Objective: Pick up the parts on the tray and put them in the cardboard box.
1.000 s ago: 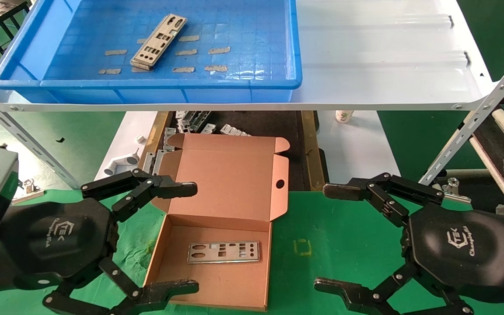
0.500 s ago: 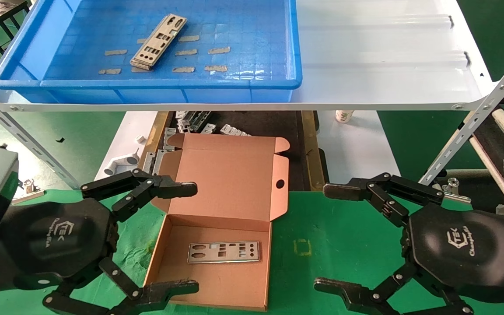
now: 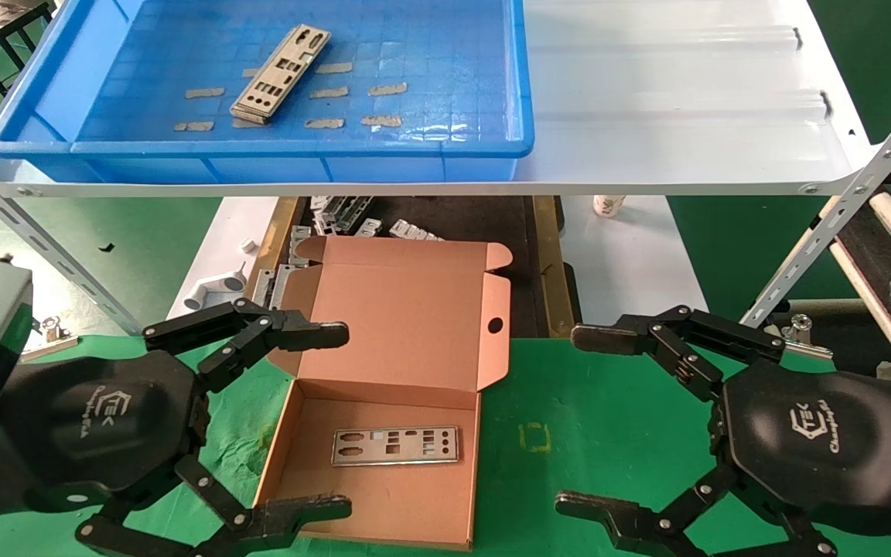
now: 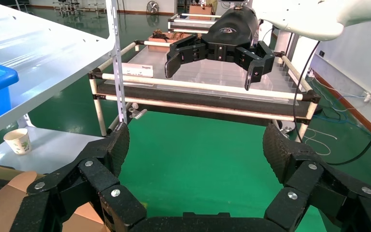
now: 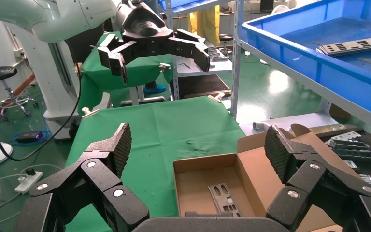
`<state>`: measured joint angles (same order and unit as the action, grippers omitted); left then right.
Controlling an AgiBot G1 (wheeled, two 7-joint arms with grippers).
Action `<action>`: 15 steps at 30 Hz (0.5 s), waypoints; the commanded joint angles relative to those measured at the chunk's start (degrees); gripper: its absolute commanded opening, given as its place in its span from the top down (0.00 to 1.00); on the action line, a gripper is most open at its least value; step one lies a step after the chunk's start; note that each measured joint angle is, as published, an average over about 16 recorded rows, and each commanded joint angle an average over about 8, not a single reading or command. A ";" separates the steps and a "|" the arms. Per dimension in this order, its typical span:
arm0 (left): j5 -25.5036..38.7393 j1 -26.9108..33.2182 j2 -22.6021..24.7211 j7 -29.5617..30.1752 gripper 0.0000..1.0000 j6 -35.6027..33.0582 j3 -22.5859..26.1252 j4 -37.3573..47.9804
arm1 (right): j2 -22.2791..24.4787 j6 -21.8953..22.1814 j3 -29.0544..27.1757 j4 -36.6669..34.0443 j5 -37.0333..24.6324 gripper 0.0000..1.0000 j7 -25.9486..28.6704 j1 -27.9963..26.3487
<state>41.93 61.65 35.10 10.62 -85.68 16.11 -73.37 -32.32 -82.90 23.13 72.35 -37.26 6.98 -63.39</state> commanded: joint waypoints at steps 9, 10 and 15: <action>0.00 0.00 0.00 0.00 0.00 0.00 0.00 0.00 | 0.00 0.00 0.00 0.00 0.00 0.00 0.00 0.00; 0.00 0.00 0.00 0.00 0.00 0.00 0.00 0.00 | 0.00 0.00 0.00 0.00 0.00 0.00 0.00 0.00; 0.00 0.00 0.00 0.00 0.00 0.00 0.00 0.00 | 0.00 0.00 0.00 0.00 0.00 0.00 0.00 0.00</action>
<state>41.93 61.65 35.10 10.62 -85.68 16.11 -73.37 -32.32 -82.90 23.13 72.35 -37.26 6.98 -63.39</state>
